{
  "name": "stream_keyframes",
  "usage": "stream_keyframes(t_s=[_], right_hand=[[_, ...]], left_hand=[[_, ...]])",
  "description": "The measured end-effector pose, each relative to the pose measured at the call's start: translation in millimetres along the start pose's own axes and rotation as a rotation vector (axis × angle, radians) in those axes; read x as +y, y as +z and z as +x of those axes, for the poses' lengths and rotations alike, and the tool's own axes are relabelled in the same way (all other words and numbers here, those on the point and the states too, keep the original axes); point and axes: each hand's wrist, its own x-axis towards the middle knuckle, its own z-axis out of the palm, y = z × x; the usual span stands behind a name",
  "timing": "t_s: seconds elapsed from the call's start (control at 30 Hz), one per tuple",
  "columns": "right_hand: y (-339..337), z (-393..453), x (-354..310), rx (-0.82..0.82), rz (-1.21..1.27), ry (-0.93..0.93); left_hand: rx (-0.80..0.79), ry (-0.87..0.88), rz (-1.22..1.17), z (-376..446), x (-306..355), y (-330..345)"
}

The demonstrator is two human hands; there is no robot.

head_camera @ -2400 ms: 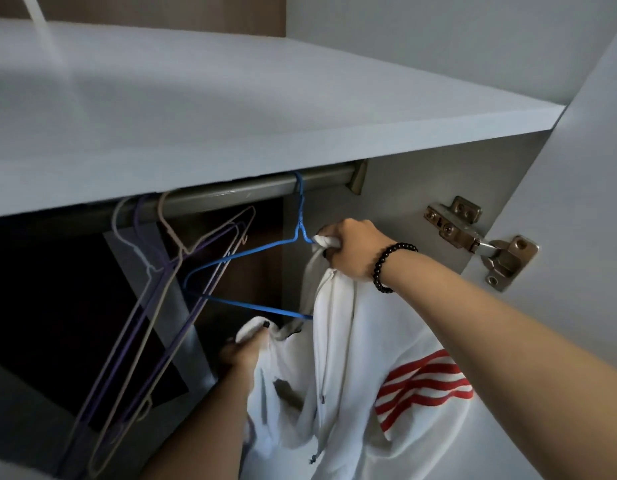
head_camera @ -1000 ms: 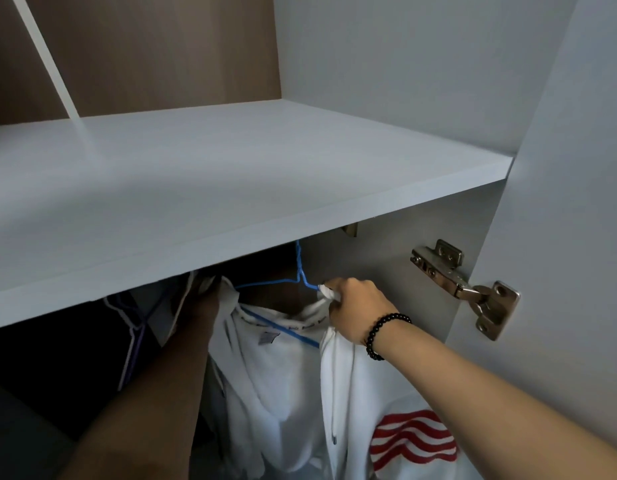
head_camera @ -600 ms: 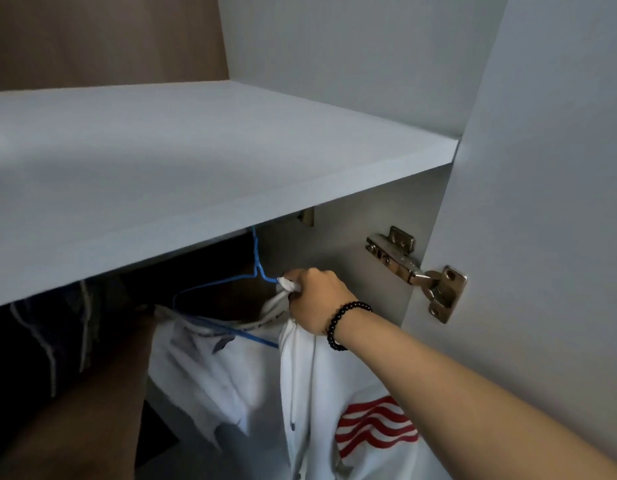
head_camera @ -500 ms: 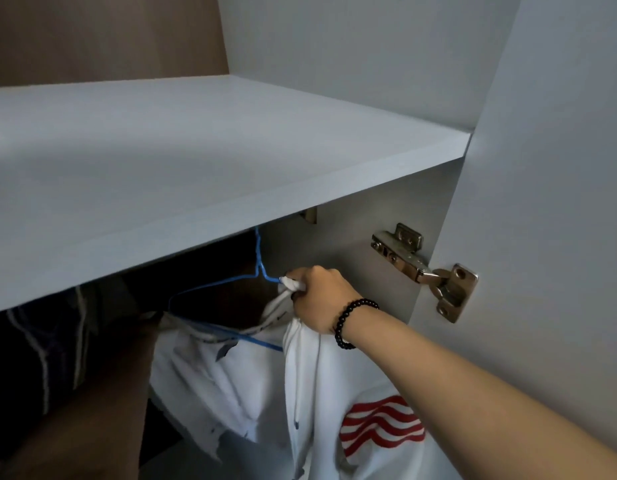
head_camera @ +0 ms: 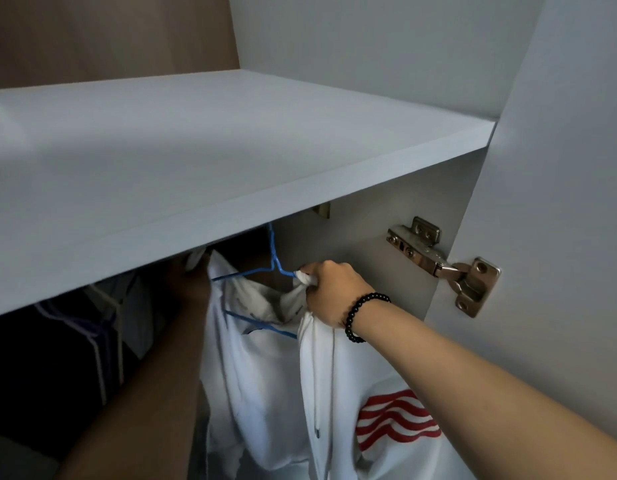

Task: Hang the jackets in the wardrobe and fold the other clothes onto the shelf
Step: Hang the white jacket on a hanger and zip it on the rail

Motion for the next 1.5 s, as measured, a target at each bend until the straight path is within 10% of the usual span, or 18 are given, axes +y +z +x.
stream_keyframes(t_s=[0.37,0.83,1.13,1.33,1.5], right_hand=[[17.9,-7.4,5.4,0.207,-0.315,-0.131],[44.5,-6.5,16.0,0.312,-0.161,-0.323],[57.0,-17.0,48.6,0.302,0.120,-0.311],[63.1,-28.1,46.5,0.535,0.106,-0.354],[65.5,-32.4,49.2,0.682,-0.071,-0.402]], left_hand=[[-0.073,-0.173,-0.508,-108.5,48.6,-9.3],[-0.208,-0.309,-0.455,-187.6,20.6,-53.5],[-0.141,0.497,0.290,-168.2,0.8,-54.5],[-0.380,0.154,0.578,-163.1,3.3,-22.0],[-0.397,0.197,0.343,-165.2,-6.3,-18.9]])
